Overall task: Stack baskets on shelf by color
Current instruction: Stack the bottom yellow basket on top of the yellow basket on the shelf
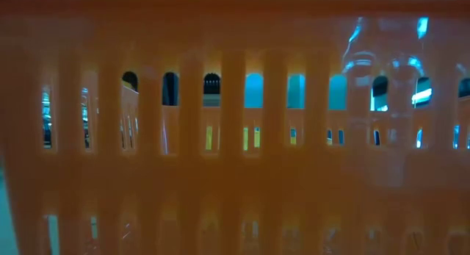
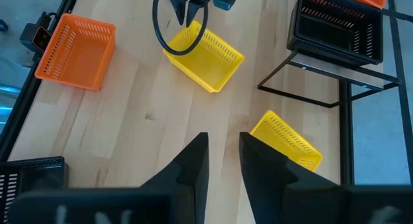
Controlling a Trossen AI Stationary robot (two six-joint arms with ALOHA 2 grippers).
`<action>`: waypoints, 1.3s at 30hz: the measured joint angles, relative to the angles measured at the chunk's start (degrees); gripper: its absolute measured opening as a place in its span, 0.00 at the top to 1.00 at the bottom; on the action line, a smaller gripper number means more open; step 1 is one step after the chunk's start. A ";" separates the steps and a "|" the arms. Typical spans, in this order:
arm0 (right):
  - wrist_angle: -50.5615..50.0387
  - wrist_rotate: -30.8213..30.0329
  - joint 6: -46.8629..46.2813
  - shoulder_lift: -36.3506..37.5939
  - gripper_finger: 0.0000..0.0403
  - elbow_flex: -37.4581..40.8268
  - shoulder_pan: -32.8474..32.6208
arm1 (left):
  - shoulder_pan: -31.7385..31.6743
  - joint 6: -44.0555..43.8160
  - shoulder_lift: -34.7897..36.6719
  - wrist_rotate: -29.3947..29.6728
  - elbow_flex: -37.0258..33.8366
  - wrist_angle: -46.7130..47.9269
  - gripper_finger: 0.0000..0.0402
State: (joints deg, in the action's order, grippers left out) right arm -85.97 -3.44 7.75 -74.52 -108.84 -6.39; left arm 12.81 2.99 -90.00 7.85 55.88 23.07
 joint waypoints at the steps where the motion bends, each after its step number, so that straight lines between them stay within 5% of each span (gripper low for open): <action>1: -0.01 0.00 0.00 0.00 0.79 0.00 0.00 | -0.04 0.44 0.00 0.16 0.00 -0.02 0.86; 29: 0.02 0.00 -0.02 0.00 0.79 0.00 0.00 | -1.72 2.95 -3.72 -0.93 -0.04 -0.57 0.86; 39: 0.02 0.00 -1.46 0.00 0.79 0.00 0.00 | -1.66 -2.63 -3.72 -0.93 -0.04 -0.85 0.86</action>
State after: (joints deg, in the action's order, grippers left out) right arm -85.95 -3.44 6.28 -74.52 -108.84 -6.39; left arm 11.16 0.36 -93.71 6.92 55.83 22.22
